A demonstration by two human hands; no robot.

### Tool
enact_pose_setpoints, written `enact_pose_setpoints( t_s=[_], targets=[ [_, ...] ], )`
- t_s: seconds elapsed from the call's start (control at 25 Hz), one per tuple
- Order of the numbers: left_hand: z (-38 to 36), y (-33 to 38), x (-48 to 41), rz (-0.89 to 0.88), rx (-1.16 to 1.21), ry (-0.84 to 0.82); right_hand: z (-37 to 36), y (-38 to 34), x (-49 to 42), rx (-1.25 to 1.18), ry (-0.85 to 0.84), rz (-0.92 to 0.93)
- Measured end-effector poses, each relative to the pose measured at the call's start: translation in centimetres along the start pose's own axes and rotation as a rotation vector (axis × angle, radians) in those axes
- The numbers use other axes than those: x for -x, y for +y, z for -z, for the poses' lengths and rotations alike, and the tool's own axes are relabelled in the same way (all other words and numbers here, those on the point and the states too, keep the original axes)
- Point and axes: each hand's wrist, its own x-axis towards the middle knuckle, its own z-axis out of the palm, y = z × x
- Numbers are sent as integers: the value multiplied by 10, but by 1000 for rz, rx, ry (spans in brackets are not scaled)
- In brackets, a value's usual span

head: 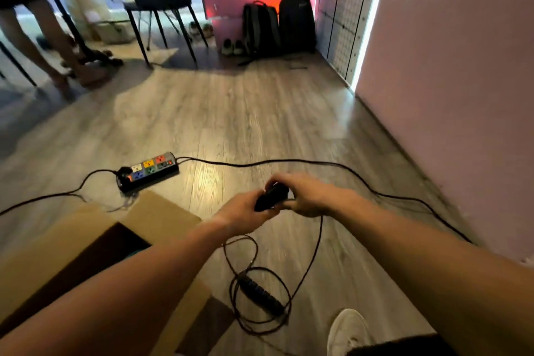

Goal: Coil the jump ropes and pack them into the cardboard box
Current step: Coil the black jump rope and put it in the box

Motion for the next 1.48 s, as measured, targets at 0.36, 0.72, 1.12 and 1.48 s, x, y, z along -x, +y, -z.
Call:
enact_pose_setpoints(
  t_s=[0.36, 0.72, 1.12, 1.48],
  targets=[
    [83, 121, 75, -79, 653, 112, 116, -69, 94, -184, 778, 22],
    [85, 110, 84, 37, 1318, -533, 75, -61, 68, -231, 917, -179],
    [114, 126, 79, -492, 1911, -43, 46, -112, 33, -147, 556, 44],
    [192, 88, 57, -652, 1838, 793, 96, -74, 55, -123, 608, -11]
  ],
)
